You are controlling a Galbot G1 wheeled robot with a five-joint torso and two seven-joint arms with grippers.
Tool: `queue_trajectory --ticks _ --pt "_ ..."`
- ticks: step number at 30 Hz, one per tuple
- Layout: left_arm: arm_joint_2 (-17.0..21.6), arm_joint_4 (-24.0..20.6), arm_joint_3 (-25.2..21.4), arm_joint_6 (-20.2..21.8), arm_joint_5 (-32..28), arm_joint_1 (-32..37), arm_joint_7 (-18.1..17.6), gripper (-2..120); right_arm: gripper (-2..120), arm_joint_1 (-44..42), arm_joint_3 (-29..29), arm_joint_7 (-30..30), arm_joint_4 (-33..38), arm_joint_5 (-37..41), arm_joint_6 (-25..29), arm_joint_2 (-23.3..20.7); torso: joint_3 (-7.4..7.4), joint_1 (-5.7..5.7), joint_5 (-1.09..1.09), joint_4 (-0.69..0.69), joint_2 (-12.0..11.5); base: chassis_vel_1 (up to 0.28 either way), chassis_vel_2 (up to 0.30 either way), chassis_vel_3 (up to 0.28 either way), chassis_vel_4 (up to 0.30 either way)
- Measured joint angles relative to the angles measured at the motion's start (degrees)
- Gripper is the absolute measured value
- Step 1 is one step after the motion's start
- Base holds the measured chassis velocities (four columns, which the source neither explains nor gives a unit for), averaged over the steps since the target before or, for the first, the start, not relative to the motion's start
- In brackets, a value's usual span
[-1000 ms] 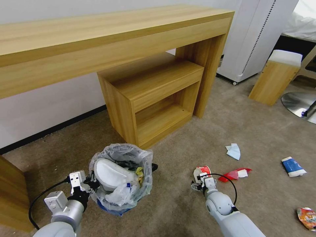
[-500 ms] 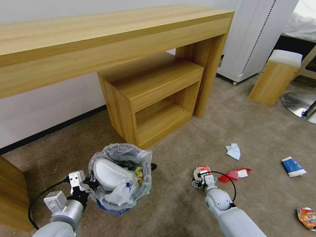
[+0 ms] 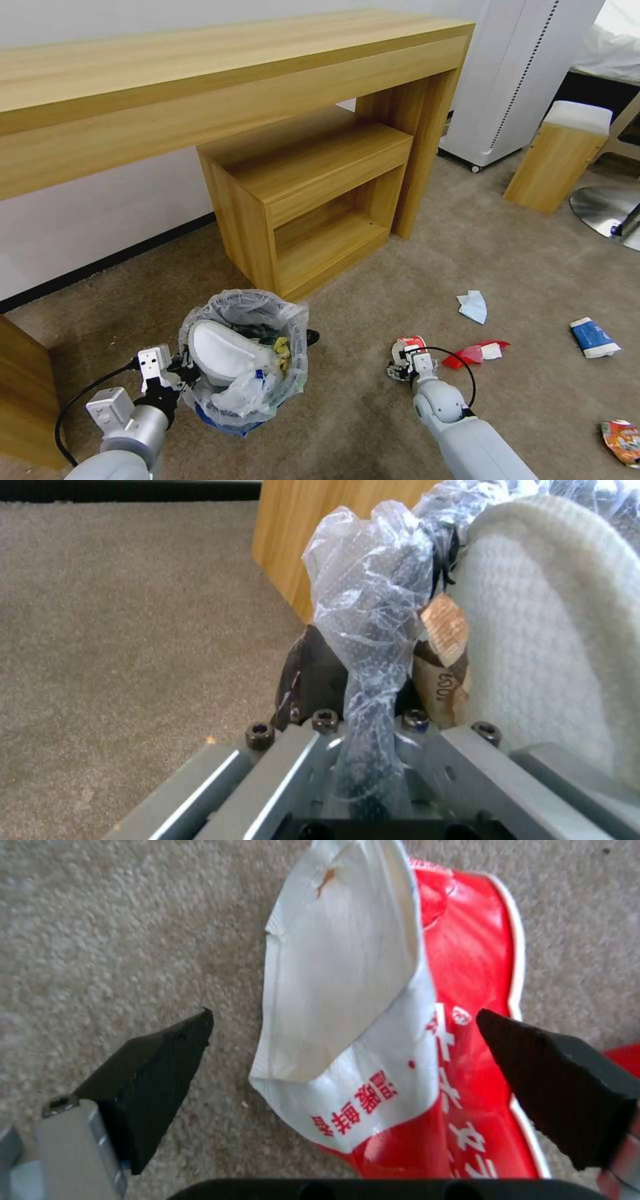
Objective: Pick up the trash bin and place the garbage on the floor into it.
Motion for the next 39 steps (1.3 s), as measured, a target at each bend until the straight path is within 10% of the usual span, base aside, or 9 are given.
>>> queue_trajectory --ticks 6,23,39 --pt "0.0 0.0 -0.1 0.0 0.0 -0.1 -0.1 1 99 0.4 0.0 -0.3 -1.3 -0.5 0.8 0.2 0.00 0.00 0.00 0.00 0.0 0.000 0.000 0.000 0.000" --pt "-0.3 0.6 0.2 -0.3 0.3 -0.1 -0.1 1 34 -0.3 1.0 -0.3 -0.8 -1.3 2.5 -0.4 0.01 0.00 -0.03 -0.02 0.0 0.000 0.000 0.000 0.000" --pt "-0.7 0.5 0.6 -1.1 1.1 0.7 0.3 1 9 -4.7 1.4 -0.4 6.7 -1.3 4.9 -3.2 0.01 0.00 0.01 0.00 0.0 0.000 0.000 0.000 0.000"
